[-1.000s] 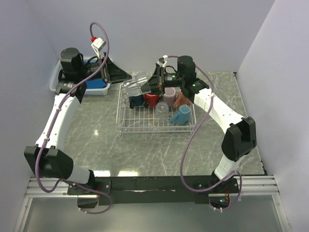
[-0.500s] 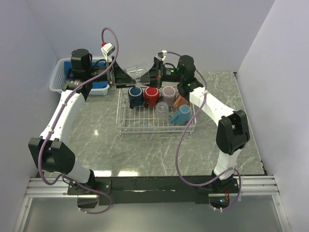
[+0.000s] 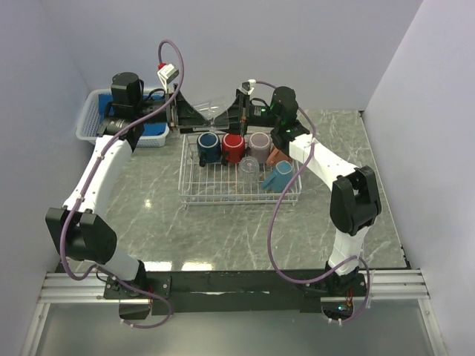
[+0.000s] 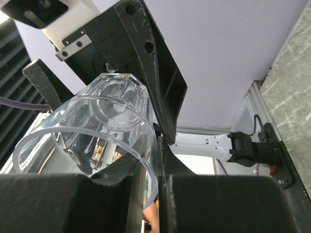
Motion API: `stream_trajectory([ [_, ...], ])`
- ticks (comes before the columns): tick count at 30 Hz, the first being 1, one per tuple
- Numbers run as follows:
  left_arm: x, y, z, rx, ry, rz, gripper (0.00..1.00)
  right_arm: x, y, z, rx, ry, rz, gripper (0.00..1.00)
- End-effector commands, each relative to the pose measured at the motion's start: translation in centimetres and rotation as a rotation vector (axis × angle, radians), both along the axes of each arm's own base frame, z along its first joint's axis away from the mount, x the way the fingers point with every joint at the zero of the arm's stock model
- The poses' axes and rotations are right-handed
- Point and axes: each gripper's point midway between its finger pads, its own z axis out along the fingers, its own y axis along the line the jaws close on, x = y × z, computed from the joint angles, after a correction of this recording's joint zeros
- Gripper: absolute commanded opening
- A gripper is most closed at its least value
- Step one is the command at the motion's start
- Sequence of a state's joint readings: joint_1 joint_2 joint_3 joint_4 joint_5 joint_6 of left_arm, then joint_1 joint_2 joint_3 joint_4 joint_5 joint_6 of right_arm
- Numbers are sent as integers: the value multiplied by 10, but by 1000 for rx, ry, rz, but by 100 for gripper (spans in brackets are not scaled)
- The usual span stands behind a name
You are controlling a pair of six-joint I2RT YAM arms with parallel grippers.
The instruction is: Load the cups into the dish rack
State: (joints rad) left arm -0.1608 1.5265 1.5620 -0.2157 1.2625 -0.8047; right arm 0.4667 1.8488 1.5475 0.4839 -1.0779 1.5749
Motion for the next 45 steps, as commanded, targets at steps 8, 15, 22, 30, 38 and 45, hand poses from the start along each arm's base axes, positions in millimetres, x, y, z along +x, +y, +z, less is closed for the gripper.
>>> stream_trajectory([
  [8, -6, 0, 27, -23, -136, -42, 19, -22, -2, -16, -84, -36, 35, 0],
  [15, -8, 3, 32, -18, -162, -35, 1, -26, -5, -26, -109, 6, 31, 42],
  [22, 6, 47, 54, -9, -185, 47, 1, -24, -31, -34, -179, -2, -43, 68],
  [30, 26, 73, -27, 510, -236, 142, 1, -2, -116, -47, -299, 20, -291, 68],
  [38, 5, 57, -113, 932, -452, 49, 1, -16, -142, -31, -313, -33, -377, 65],
  [45, 28, 65, -153, 1123, -467, 50, 1, -29, -149, -36, -361, -58, -414, 65],
])
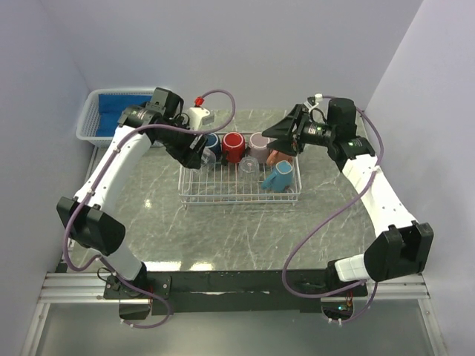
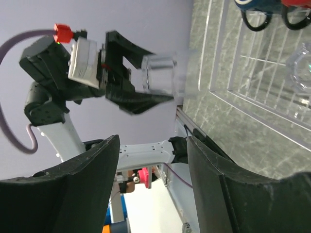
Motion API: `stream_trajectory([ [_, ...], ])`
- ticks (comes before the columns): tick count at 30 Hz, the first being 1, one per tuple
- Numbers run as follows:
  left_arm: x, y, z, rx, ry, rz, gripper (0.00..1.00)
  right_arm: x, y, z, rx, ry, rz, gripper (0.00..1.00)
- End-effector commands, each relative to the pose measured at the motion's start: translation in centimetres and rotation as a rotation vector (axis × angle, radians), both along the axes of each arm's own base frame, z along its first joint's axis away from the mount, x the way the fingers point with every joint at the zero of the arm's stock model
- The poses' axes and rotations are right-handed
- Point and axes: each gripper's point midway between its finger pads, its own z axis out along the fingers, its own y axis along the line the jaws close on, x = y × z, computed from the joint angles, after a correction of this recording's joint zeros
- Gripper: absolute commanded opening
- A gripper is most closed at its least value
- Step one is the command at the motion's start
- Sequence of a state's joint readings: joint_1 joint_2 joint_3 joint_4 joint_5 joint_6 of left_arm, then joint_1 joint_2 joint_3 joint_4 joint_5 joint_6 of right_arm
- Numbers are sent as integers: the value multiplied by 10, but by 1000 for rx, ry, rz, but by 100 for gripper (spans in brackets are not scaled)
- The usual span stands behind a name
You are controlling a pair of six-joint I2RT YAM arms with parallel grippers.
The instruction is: Load the cups into the dish rack
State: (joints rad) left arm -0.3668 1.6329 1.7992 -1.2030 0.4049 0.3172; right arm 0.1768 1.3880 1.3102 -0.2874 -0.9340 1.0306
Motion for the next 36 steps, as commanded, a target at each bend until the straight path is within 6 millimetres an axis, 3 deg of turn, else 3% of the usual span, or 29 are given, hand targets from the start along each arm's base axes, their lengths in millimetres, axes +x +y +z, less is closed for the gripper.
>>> stream_trajectory([
  [1, 29, 15, -8, 153, -136, 16, 1, -15, -6, 0, -42, -41, -18, 65],
  [4, 31, 9, -19, 206, -141, 16, 1, -18, -9, -5, -46, -33, -28, 65],
  [14, 20, -16, -88, 260, -91, -29, 1, -25, -16, -6, -49, -36, -45, 65],
  [18, 33, -17, -106, 285, -108, -22, 1, -29, -18, -6, -51, -40, -51, 65],
  [25, 47, -24, -126, 289, -102, 3, 1, -34, -21, -11, -57, -33, -55, 65],
  [36, 38, -24, -149, 296, -55, -1, 1, -32, -23, -13, -66, -22, -60, 65],
])
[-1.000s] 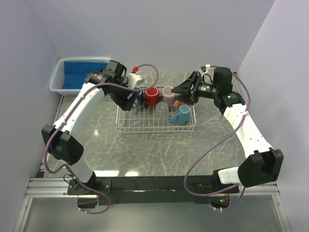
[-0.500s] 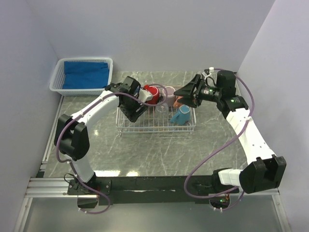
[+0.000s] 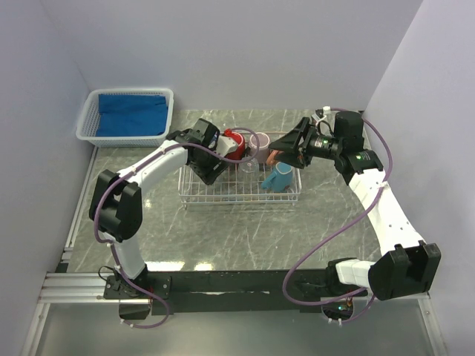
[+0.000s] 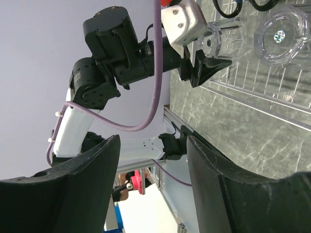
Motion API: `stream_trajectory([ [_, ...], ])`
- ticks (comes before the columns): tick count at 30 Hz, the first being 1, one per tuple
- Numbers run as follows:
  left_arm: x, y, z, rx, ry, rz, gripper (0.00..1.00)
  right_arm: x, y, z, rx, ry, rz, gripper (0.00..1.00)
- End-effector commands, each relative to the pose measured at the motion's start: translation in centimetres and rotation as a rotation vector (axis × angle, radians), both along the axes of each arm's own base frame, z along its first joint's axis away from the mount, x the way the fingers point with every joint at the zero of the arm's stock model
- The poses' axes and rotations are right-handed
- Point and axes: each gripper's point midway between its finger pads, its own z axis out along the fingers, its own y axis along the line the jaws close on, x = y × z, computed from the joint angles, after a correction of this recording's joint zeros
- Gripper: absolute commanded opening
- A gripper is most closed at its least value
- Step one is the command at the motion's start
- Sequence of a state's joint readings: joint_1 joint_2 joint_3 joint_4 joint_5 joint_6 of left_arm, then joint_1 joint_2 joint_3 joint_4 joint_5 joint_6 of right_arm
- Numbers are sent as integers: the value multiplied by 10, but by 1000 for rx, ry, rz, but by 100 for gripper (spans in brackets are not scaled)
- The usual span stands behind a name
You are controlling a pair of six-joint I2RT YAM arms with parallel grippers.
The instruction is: Load the cups into the dish rack
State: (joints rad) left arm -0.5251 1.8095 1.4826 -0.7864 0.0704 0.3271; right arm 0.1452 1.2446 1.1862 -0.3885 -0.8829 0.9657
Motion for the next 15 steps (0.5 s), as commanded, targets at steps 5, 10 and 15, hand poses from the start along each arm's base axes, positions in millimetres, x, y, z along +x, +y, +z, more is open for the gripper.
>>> stream_trajectory([
  [5, -8, -6, -1, -30, 30, 9, 47, -2, -3, 6, -8, -38, 5, 66],
  [10, -4, -10, 21, -61, -6, 9, 66, -3, -3, 4, -15, -32, 7, 67],
  [15, -6, -12, 38, -81, -17, 6, 93, -2, -3, 6, -16, -35, 11, 67],
])
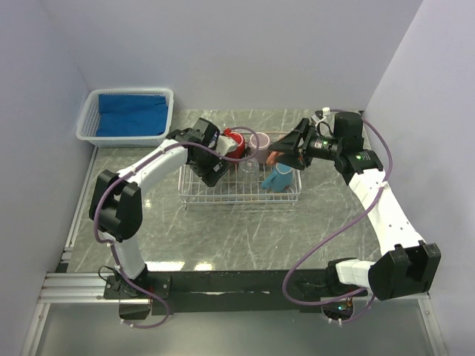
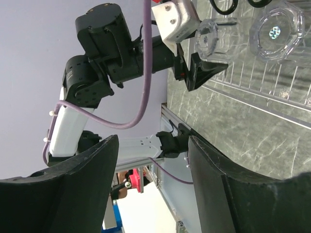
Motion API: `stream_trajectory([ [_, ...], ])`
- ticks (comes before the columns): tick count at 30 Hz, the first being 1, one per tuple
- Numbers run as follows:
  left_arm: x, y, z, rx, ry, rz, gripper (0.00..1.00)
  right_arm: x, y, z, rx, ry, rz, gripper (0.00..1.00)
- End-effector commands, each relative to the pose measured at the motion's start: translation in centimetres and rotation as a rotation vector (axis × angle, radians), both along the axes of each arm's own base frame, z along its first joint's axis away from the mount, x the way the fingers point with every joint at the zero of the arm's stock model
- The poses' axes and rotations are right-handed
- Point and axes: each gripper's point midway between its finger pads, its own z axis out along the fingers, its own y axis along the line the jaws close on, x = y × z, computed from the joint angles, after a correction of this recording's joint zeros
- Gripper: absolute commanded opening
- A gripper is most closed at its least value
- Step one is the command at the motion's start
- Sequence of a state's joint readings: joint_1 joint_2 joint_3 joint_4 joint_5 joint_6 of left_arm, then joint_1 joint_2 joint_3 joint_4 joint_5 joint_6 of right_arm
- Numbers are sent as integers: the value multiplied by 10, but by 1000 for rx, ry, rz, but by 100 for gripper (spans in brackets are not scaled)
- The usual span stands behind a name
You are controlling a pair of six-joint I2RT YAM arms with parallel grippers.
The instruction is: Load the cups into the dish rack
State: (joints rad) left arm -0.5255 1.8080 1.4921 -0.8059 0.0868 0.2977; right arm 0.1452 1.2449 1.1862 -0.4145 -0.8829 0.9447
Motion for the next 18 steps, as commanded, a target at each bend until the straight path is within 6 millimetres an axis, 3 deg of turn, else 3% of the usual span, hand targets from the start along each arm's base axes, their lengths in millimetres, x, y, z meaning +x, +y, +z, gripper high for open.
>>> stream_trajectory([
  [1, 0, -9, 42, -65, -53, -12, 99, 0, -2, 11, -2, -44, 5, 68],
  [6, 1, -8, 67, -77, -94, -12, 96, 0, -2, 11, -7, -48, 11, 68],
  [9, 4, -15, 105, -143, -151, -17, 96, -1, -4, 9, -35, -51, 10, 68],
  [14, 21, -12, 211, -304, -357, 43, 96, 3, -25, -6, -272, -66, -60, 71],
  [15, 21, -10, 224, -344, -372, 66, 97, 1, -26, -8, -327, -76, -61, 73],
  [17, 19, -1, 243, -394, -413, 99, 96, 5, -46, -16, -516, -97, -134, 74],
  [18, 19, -1, 238, -424, -412, 115, 97, 6, -52, -18, -584, -107, -160, 76],
])
